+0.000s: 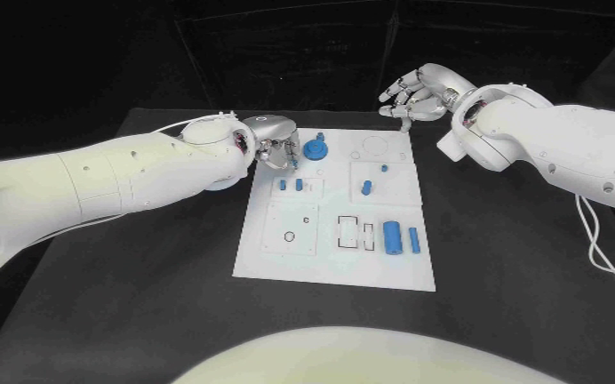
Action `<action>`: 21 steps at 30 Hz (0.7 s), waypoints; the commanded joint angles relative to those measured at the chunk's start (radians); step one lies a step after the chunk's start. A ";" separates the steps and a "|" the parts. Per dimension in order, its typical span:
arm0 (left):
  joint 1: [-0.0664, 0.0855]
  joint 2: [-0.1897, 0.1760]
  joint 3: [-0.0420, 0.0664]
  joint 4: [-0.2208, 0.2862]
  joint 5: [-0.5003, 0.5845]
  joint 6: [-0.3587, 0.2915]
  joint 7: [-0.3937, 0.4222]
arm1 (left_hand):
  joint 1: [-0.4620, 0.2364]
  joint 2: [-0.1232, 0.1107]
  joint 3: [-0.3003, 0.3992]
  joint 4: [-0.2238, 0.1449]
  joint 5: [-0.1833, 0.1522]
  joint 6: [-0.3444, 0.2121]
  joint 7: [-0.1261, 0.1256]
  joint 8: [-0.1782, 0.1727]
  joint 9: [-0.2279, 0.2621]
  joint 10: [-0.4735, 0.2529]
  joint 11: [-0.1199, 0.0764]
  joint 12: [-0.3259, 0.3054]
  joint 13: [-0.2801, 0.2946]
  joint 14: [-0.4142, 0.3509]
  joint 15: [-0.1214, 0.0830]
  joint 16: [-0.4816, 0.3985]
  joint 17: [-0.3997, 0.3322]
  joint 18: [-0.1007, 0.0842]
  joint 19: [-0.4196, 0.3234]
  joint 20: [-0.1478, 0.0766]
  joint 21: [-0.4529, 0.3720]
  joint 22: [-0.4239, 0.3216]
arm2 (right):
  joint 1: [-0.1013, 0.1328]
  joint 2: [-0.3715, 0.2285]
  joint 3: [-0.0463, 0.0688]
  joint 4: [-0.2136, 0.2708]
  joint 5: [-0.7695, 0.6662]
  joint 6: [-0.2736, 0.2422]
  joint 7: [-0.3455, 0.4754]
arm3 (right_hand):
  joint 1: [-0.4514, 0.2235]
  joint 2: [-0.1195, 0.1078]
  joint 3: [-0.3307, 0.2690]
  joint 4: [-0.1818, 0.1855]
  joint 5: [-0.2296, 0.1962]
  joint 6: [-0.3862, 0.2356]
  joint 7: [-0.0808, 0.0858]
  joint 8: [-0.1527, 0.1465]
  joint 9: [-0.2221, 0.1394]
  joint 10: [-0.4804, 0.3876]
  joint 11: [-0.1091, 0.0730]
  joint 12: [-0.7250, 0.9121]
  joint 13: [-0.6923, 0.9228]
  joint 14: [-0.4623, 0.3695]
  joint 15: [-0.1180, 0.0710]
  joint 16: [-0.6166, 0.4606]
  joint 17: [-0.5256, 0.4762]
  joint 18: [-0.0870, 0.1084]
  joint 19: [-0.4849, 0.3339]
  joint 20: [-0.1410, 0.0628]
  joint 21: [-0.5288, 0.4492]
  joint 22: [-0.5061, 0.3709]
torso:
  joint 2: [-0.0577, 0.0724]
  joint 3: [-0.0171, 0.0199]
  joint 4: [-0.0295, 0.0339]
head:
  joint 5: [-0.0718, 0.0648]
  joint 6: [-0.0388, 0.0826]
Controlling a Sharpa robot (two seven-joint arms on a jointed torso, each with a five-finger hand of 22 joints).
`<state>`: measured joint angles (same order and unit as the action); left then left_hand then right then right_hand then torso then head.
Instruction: Assemble the parts on the task board
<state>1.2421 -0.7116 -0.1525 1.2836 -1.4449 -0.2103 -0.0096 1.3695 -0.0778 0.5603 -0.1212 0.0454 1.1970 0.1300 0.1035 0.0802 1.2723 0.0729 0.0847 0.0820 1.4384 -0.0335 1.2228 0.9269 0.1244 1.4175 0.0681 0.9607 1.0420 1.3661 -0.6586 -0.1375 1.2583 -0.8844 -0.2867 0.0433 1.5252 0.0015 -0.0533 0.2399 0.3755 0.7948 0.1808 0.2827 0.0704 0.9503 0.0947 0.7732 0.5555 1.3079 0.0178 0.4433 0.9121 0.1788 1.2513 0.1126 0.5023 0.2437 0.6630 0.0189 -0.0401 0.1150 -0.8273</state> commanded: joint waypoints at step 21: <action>0.000 0.011 -0.001 -0.014 0.060 0.035 0.019 | -0.009 0.002 0.006 0.000 0.003 0.006 -0.001 0.001 0.001 0.021 -0.018 -0.005 0.000 0.002 0.002 -0.003 0.007 0.000 -0.003 -0.002 -0.014 -0.007 | 0.002 0.002 0.001 0.000 0.003 0.000 0.007 | 0.001 0.007 -0.005 0.004 0.004 -0.005 0.000 0.004 -0.002 -0.006 -0.002 0.005 -0.001 -0.001 -0.003 0.006 -0.001 0.003 0.010 0.000 -0.006 0.000 | 0.000 0.0002 -0.0018 | -0.001 -0.003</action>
<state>1.2410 -0.7024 -0.1533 1.2724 -1.3954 -0.2112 0.0161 1.3630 -0.0846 0.5600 -0.1213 0.0439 1.2003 0.1265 0.1019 0.0797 1.2736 0.0716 0.0805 0.0818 1.4384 -0.0335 1.2228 0.9325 0.1243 1.4174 0.0681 0.9493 1.0359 1.3661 -0.6574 -0.1375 1.2571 -0.8844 -0.2867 0.0434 1.5252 0.0015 -0.0533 0.2400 0.3755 0.7948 0.1808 0.2827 0.0704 0.9503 0.0947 0.7732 0.5556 1.3079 0.0177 0.4433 0.9121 0.1787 1.2513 0.1125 0.5023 0.2437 0.6630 0.0194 -0.0407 0.1152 -0.8299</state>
